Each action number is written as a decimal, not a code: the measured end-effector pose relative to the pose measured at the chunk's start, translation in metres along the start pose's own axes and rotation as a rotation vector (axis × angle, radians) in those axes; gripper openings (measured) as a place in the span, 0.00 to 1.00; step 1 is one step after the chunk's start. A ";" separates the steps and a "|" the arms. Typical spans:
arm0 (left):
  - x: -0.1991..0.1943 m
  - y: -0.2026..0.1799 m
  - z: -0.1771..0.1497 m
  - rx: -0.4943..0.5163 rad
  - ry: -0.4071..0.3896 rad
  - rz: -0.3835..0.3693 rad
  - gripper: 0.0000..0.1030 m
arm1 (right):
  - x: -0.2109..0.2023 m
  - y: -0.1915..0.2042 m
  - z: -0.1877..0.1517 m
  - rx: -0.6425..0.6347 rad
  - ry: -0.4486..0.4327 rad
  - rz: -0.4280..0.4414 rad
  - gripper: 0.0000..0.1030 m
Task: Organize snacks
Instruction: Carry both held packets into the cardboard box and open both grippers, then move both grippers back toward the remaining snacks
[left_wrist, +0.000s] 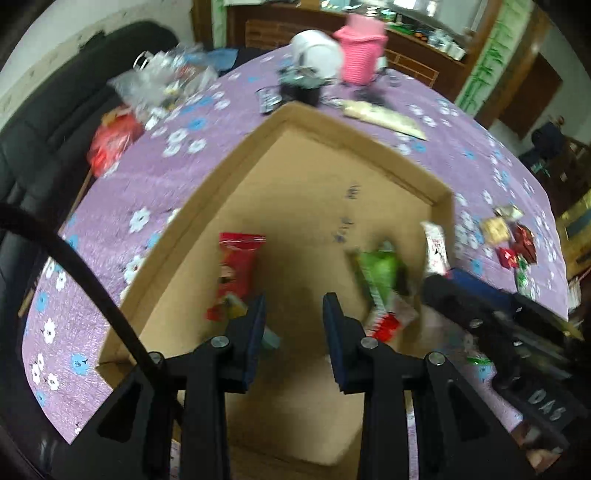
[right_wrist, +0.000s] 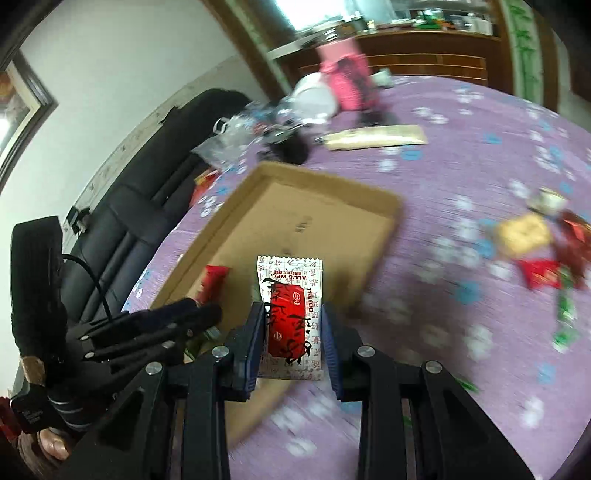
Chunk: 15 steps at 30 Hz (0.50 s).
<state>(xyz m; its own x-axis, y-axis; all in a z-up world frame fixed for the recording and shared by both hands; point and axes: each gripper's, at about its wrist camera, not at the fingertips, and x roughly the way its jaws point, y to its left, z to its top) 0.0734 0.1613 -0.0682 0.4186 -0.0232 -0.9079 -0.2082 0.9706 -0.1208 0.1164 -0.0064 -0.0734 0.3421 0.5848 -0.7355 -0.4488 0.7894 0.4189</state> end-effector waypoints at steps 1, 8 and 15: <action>0.002 0.003 0.001 0.000 0.016 -0.005 0.33 | 0.010 0.003 0.002 0.000 0.015 0.001 0.31; -0.006 0.006 -0.004 -0.017 -0.040 0.106 0.71 | 0.011 0.014 -0.003 -0.040 0.000 -0.065 0.40; -0.017 -0.012 -0.008 -0.048 -0.086 0.139 0.76 | -0.033 -0.023 -0.016 0.004 -0.050 -0.108 0.48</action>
<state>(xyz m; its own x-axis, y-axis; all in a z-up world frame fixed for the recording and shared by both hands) 0.0618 0.1481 -0.0548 0.4566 0.1333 -0.8796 -0.3105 0.9504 -0.0171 0.1023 -0.0468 -0.0671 0.4292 0.5046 -0.7491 -0.4034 0.8492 0.3408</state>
